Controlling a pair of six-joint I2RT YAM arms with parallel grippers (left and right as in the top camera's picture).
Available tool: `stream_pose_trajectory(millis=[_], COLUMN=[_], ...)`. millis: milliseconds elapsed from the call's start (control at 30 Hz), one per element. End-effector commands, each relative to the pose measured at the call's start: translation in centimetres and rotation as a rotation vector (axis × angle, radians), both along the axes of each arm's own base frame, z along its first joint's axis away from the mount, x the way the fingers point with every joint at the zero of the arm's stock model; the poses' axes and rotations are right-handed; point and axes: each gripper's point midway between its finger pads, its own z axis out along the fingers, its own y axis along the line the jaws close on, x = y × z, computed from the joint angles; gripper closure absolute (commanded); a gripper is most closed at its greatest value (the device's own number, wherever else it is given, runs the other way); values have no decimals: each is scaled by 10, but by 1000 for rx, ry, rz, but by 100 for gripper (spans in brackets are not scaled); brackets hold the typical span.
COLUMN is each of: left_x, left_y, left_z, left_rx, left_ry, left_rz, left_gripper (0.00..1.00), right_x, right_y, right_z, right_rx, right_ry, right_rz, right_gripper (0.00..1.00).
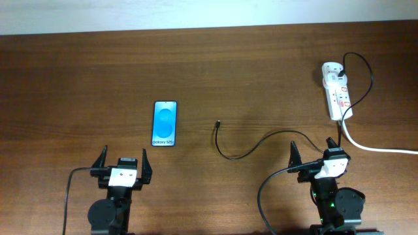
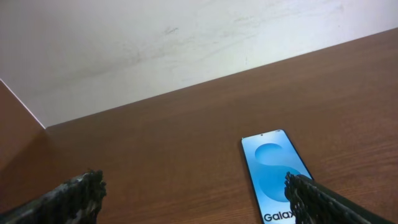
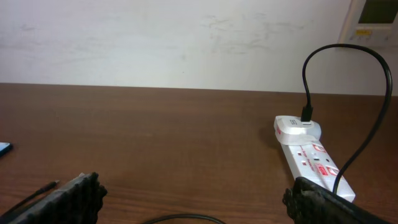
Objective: Plug charger to phone and switch on socket
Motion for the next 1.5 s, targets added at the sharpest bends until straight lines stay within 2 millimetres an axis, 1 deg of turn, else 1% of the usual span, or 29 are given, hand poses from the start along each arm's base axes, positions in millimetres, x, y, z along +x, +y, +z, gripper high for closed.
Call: stream_pose_trajectory(millis=[0, 867, 1000, 1067, 1167, 1200, 1233, 1300, 1367, 1400, 1467], left_x=[0, 0, 0, 1, 2, 2, 2, 6, 17, 29, 49], left_y=[1, 1, -3, -5, -5, -5, -5, -5, -5, -12, -23], left_z=[-4, -4, -2, 10, 33, 47, 55, 81, 101, 115, 127], left_rx=[12, 11, 9, -25, -167, -169, -168, -167, -167, -169, -176], left_ry=[9, 9, 3, -48, -125, -145, -151, -152, -121, -88, -16], left_rz=[0, 0, -22, -28, -25, -26, -27, -26, -26, -64, -119], left_gripper=[1, 1, 1, 1, 1, 1, 1, 1, 1, 1, 1], right_x=[0, 0, 0, 0, 0, 0, 0, 0, 0, 0, 0], right_y=[2, 2, 2, 2, 2, 2, 2, 2, 2, 2, 2], right_z=[-2, -2, -2, -2, -2, -2, -2, -2, -2, -2, -2], right_rx=[11, 11, 11, 11, 11, 11, 11, 11, 11, 11, 11], right_ry=[5, 5, 5, 5, 5, 5, 5, 5, 5, 5, 5], right_rz=[5, 6, 5, 6, 5, 6, 6, 6, 6, 6, 6], right_gripper=[2, 2, 2, 2, 2, 2, 2, 2, 2, 2, 2])
